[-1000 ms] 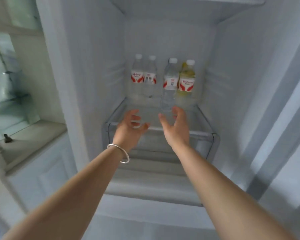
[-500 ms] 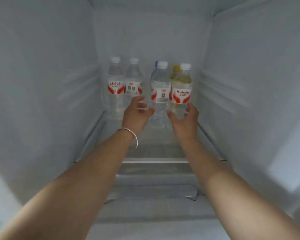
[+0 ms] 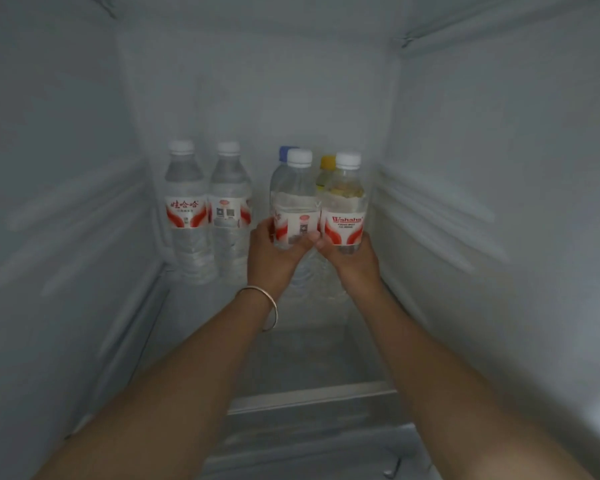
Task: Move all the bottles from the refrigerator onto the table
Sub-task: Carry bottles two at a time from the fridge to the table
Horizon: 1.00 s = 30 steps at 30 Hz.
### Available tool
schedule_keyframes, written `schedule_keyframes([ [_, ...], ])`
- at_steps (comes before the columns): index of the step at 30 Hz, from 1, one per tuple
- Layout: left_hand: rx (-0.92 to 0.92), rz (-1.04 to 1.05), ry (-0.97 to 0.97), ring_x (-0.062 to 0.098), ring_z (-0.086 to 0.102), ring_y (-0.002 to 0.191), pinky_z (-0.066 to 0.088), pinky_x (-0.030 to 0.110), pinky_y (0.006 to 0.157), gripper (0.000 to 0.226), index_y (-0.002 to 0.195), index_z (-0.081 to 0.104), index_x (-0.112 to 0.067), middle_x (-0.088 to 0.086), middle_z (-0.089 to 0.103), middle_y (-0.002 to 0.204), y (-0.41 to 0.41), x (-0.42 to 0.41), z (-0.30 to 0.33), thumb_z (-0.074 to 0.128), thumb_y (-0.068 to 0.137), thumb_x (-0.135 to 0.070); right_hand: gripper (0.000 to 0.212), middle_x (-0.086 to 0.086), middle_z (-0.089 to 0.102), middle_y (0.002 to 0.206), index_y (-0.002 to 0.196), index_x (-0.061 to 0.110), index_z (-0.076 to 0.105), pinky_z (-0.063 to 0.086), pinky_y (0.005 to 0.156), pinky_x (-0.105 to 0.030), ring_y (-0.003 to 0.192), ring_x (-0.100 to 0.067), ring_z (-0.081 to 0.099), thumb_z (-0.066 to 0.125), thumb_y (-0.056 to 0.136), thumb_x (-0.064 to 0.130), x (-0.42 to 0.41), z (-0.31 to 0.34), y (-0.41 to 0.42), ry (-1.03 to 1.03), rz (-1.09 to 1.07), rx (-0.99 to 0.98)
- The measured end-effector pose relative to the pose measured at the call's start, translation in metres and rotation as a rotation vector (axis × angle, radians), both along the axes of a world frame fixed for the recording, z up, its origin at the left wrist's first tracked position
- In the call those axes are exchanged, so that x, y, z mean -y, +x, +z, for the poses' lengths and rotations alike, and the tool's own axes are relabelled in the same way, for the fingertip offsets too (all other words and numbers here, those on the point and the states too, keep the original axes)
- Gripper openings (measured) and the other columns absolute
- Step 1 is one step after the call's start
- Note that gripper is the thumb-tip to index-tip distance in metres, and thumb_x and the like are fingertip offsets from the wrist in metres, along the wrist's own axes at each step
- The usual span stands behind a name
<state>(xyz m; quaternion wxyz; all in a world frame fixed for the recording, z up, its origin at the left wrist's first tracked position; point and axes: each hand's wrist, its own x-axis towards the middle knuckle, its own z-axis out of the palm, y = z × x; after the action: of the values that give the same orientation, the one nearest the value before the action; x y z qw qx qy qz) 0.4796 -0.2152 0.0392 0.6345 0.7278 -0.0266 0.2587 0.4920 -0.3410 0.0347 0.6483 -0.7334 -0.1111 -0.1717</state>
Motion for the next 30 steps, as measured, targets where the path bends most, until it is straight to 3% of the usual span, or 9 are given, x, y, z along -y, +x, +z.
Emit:
schedule_keyframes([
  [2,-0.007,-0.007,-0.033,-0.005,0.064,0.080,0.051,0.013,0.071,0.045,0.098,0.060,-0.018,-0.012,0.067,0.092,0.005,0.003,0.000,0.081,0.064,-0.040,0.049,0.011,0.073,0.098,0.103,0.034,0.066,0.053,0.081,-0.027,0.092,-0.004,0.068,0.078,0.061,0.057,0.000,-0.002,0.004,0.021,-0.005,-0.027],
  [4,-0.010,0.018,-0.080,0.007,0.067,0.089,0.056,0.027,0.077,0.065,0.105,0.061,-0.010,0.001,0.069,0.101,0.009,0.008,0.000,0.079,0.058,-0.051,0.050,0.013,0.071,0.095,0.104,0.030,0.063,0.050,0.072,-0.018,0.087,-0.002,0.067,0.079,0.062,0.052,-0.002,-0.001,0.002,0.048,-0.083,-0.047],
  [7,-0.031,0.065,-0.113,0.006,0.061,0.089,0.048,0.016,0.073,0.057,0.111,0.048,-0.014,0.001,0.062,0.109,0.002,0.014,0.000,0.078,0.068,-0.038,0.047,0.014,0.064,0.091,0.102,0.027,0.055,0.046,0.067,-0.017,0.083,-0.004,0.063,0.081,0.064,0.037,-0.006,-0.004,-0.003,0.106,-0.176,-0.075],
  [11,0.001,0.136,-0.088,0.006,0.061,0.087,0.042,0.010,0.067,0.050,0.111,0.044,-0.024,-0.005,0.062,0.102,-0.017,0.012,-0.001,0.076,0.073,-0.033,0.047,0.011,0.065,0.092,0.103,0.025,0.054,0.047,0.066,-0.016,0.083,-0.005,0.063,0.082,0.064,0.030,-0.010,-0.001,-0.016,0.140,-0.161,-0.051],
  [15,0.009,0.174,-0.087,0.007,0.059,0.083,0.043,0.018,0.069,0.052,0.114,0.046,-0.018,-0.007,0.061,0.097,-0.048,0.006,0.007,0.074,0.074,-0.036,0.049,0.014,0.065,0.093,0.105,0.025,0.056,0.051,0.069,-0.018,0.084,0.000,0.064,0.081,0.063,0.035,-0.015,0.006,-0.039,0.126,-0.119,-0.003],
  [19,0.008,0.198,-0.103,-0.002,0.058,0.079,0.044,0.006,0.058,0.048,0.108,0.047,-0.017,-0.014,0.060,0.089,-0.085,-0.002,0.018,0.075,0.073,-0.036,0.052,0.011,0.067,0.097,0.110,0.023,0.058,0.049,0.066,-0.014,0.084,0.002,0.063,0.080,0.065,0.039,-0.021,0.016,-0.071,0.116,-0.064,0.017],
  [24,-0.009,0.223,-0.106,0.006,0.060,0.078,0.044,0.018,0.064,0.046,0.102,0.048,-0.018,-0.011,0.061,0.087,-0.141,-0.007,0.025,0.075,0.072,-0.041,0.050,0.007,0.071,0.098,0.107,0.025,0.060,0.055,0.079,-0.031,0.089,-0.010,0.068,0.079,0.064,0.042,-0.028,0.021,-0.122,0.137,-0.061,0.056],
  [27,-0.005,0.195,-0.110,-0.001,0.058,0.076,0.041,0.012,0.060,0.045,0.100,0.049,-0.019,-0.014,0.060,0.084,-0.179,-0.010,0.024,0.075,0.071,-0.041,0.046,0.008,0.071,0.093,0.103,0.024,0.061,0.052,0.077,-0.027,0.086,-0.007,0.068,0.078,0.064,0.043,-0.030,0.018,-0.165,0.144,-0.094,0.086],
  [30,-0.021,0.111,-0.116,0.003,0.061,0.080,0.045,0.014,0.062,0.047,0.103,0.049,-0.019,-0.012,0.063,0.087,-0.223,-0.014,0.016,0.076,0.071,-0.041,0.040,0.013,0.068,0.089,0.097,0.027,0.060,0.048,0.071,-0.021,0.084,-0.002,0.065,0.076,0.065,0.044,-0.032,0.013,-0.215,0.125,-0.170,0.069],
])
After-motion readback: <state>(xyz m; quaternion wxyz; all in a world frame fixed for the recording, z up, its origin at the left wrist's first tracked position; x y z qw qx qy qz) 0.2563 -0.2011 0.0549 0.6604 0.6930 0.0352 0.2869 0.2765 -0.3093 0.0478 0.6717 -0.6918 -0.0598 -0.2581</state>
